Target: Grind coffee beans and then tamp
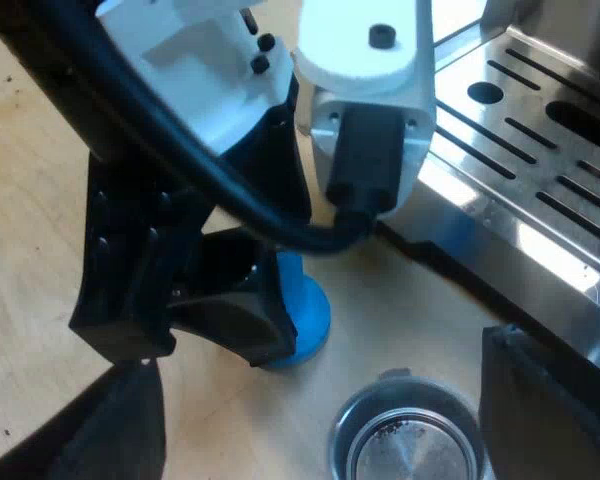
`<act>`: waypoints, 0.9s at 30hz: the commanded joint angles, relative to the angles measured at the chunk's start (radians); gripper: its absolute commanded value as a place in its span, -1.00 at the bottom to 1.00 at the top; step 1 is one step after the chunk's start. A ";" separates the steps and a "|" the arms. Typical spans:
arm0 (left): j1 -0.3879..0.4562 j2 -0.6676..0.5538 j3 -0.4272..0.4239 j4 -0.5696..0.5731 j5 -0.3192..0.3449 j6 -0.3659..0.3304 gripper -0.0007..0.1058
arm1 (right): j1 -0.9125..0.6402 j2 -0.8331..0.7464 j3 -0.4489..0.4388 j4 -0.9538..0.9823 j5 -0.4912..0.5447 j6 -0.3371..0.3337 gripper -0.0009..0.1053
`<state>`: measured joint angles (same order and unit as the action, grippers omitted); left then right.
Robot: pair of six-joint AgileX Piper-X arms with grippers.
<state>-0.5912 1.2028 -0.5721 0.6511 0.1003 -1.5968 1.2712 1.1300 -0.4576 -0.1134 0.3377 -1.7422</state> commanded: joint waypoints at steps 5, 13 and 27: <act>-0.002 0.020 -0.006 -0.013 -0.015 0.009 0.30 | 0.002 -0.003 -0.003 -0.010 0.002 -0.006 0.28; -0.002 0.060 -0.006 0.004 -0.063 0.009 0.30 | 0.002 -0.003 -0.003 -0.010 0.002 -0.006 0.28; -0.002 0.060 -0.006 0.004 -0.013 0.009 -0.12 | 0.002 -0.003 -0.003 -0.010 0.002 -0.004 0.28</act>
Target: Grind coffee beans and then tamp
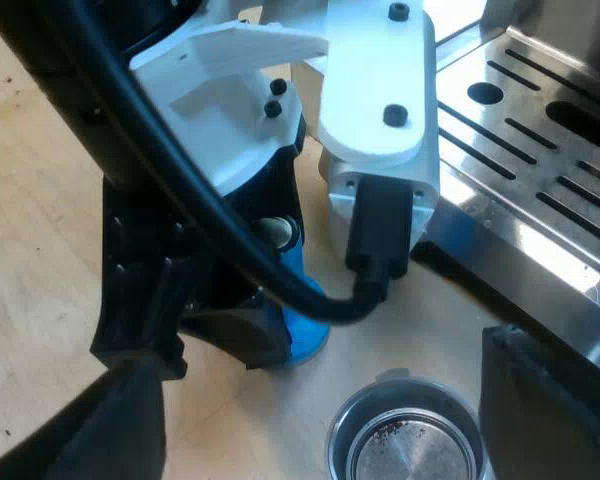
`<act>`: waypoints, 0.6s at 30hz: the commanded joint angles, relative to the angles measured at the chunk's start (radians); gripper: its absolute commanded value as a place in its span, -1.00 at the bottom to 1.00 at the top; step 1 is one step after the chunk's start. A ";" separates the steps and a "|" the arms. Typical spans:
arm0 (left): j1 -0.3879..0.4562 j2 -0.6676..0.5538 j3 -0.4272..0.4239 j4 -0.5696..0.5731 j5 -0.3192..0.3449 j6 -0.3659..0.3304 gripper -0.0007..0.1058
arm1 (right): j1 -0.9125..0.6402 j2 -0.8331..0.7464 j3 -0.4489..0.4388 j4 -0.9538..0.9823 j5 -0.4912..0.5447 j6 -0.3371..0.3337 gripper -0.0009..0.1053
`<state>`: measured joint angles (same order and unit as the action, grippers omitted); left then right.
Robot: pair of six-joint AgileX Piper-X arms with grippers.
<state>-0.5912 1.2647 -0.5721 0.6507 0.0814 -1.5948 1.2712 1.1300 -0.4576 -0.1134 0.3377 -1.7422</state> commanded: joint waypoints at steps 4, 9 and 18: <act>-0.002 -0.002 -0.006 0.004 0.006 0.007 -0.36 | 0.002 -0.003 -0.003 -0.010 0.002 -0.004 0.28; -0.002 -0.002 -0.006 0.004 0.006 0.007 -0.81 | 0.002 -0.003 -0.003 -0.010 0.002 -0.004 0.28; -0.002 -0.002 -0.006 0.034 0.004 0.007 -0.98 | 0.002 -0.003 -0.003 -0.010 0.002 -0.004 0.28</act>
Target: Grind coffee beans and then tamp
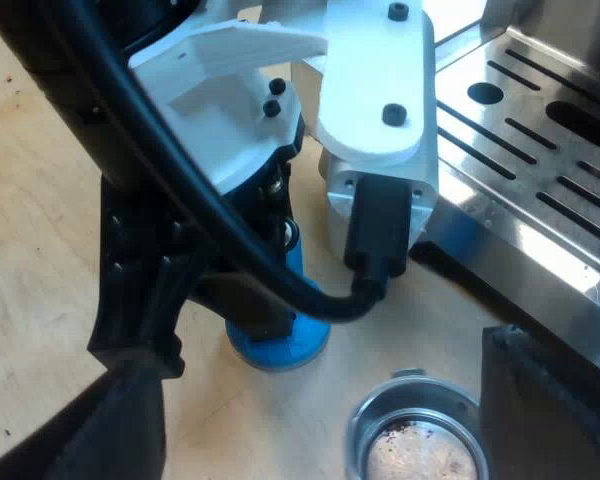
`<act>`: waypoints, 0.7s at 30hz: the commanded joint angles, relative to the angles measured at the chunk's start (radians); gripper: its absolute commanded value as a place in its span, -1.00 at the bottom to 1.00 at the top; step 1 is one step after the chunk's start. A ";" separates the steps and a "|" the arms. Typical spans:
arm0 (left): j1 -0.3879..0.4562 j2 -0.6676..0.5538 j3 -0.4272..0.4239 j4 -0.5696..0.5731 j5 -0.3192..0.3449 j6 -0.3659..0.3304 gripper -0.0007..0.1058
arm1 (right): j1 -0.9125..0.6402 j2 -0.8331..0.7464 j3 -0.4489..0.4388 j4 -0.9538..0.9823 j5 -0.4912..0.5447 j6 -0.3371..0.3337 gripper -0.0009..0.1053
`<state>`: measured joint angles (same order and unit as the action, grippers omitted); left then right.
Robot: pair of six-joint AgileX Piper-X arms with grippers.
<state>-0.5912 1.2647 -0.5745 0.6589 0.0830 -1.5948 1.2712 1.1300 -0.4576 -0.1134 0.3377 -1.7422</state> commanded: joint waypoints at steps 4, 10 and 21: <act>-0.002 -0.004 -0.004 0.061 0.002 0.007 -0.98 | 0.002 -0.003 -0.003 -0.010 0.002 -0.004 0.28; -0.002 -0.046 -0.004 0.085 0.002 0.005 -0.98 | 0.002 -0.003 -0.003 -0.010 0.002 -0.004 0.28; -0.002 -0.343 -0.004 0.138 0.002 -0.003 -0.98 | 0.002 -0.003 -0.003 -0.010 0.002 -0.004 0.28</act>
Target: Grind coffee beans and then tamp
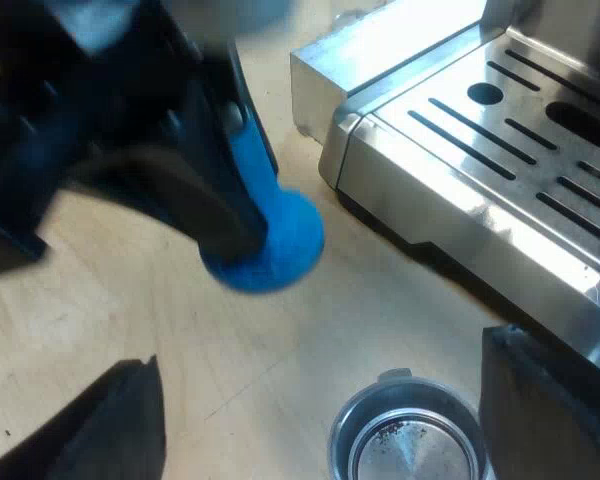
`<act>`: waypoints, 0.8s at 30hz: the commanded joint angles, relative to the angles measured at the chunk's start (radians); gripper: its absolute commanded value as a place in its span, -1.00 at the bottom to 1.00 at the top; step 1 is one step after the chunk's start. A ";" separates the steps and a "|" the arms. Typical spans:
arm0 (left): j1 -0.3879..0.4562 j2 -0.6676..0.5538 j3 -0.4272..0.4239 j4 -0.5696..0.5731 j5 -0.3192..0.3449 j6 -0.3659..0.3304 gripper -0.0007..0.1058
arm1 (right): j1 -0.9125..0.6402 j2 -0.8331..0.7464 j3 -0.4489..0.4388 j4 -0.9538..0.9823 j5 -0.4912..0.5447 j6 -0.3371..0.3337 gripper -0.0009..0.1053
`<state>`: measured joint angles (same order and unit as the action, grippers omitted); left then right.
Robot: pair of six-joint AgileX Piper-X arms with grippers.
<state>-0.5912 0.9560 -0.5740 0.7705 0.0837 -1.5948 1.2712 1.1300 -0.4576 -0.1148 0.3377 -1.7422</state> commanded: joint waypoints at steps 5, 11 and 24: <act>-0.002 -0.160 -0.004 0.082 0.002 -0.003 -0.98 | 0.002 -0.003 -0.003 -0.008 0.002 -0.007 0.28; -0.002 -0.265 -0.004 0.128 0.003 -0.026 -0.98 | 0.002 -0.005 -0.003 -0.008 -0.003 -0.012 0.28; -0.002 -0.367 -0.004 0.204 0.089 -0.031 -0.98 | 0.002 -0.110 -0.003 0.107 -0.004 -0.012 0.28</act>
<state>-0.5912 0.5960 -0.5740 0.9783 0.1605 -1.6163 1.2712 1.0381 -0.4576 -0.0194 0.3357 -1.7422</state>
